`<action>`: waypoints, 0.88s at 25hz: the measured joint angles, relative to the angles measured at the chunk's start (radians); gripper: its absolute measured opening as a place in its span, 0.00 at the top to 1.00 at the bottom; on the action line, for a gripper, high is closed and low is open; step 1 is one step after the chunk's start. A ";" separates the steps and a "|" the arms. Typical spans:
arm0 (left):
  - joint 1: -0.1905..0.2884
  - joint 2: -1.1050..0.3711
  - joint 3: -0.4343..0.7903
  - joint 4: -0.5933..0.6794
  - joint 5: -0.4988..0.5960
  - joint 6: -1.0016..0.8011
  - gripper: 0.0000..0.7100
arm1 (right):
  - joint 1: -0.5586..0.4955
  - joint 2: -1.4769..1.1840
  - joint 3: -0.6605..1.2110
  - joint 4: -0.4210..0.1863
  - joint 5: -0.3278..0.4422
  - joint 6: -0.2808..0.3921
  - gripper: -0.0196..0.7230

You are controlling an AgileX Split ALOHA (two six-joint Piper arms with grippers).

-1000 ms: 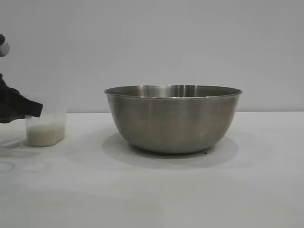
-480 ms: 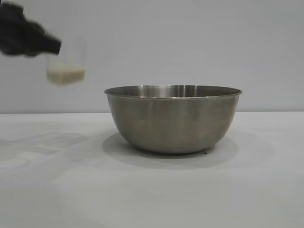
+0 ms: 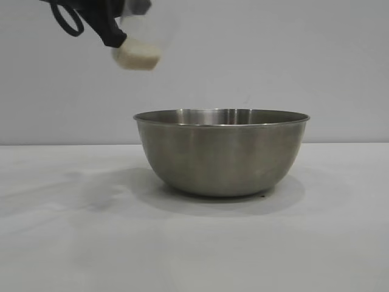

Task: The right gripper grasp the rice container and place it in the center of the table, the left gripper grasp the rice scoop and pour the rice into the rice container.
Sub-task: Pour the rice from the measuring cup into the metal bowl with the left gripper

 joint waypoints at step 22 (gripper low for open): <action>-0.149 0.108 -0.143 0.185 0.185 0.805 1.00 | 0.000 0.000 0.002 0.056 0.000 0.021 0.41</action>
